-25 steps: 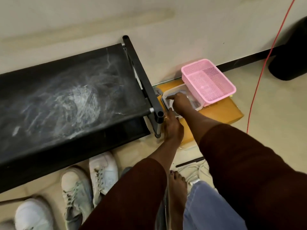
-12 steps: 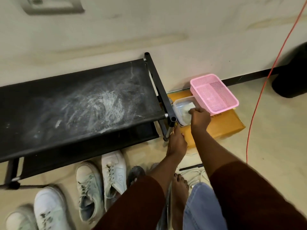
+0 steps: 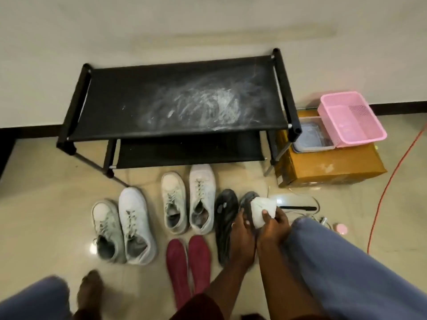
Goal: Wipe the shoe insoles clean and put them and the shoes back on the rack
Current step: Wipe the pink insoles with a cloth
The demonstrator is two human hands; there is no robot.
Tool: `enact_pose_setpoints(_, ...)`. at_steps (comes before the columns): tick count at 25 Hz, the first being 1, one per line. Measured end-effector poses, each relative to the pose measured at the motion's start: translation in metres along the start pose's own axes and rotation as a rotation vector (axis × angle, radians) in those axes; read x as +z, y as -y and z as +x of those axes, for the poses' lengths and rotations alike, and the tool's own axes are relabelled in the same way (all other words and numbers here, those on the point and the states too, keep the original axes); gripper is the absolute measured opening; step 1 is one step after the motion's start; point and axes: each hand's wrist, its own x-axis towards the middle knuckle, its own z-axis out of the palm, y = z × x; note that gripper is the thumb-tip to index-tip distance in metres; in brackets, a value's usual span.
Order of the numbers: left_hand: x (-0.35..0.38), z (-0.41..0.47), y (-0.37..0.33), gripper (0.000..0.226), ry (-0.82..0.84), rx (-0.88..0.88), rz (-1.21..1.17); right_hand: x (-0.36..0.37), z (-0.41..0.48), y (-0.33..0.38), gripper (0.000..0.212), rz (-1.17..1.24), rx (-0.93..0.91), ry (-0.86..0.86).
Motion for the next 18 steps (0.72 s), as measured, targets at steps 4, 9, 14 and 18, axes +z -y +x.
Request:
enact_pose_setpoints(4,-0.020,-0.013,0.078,0.034,-0.198,-0.184,-0.016,0.005,-0.039,-0.066,0.026,-0.038,0.266,0.117)
enact_pose_setpoints(9,-0.057,-0.033,0.157,0.043,-0.365,-0.353,-0.250,0.008,-0.073,-0.131,0.025,-0.054,0.421,0.188)
enact_pose_setpoints(14,-0.084,-0.014,0.238,0.033,-0.385,-0.664,0.179,0.010,-0.079,-0.185,0.035,-0.135,0.450,0.267)
enact_pose_setpoints(18,-0.093,-0.002,0.262,0.047,-0.411,-0.857,0.117,0.021,-0.081,-0.211,0.031,-0.232,0.434,0.306)
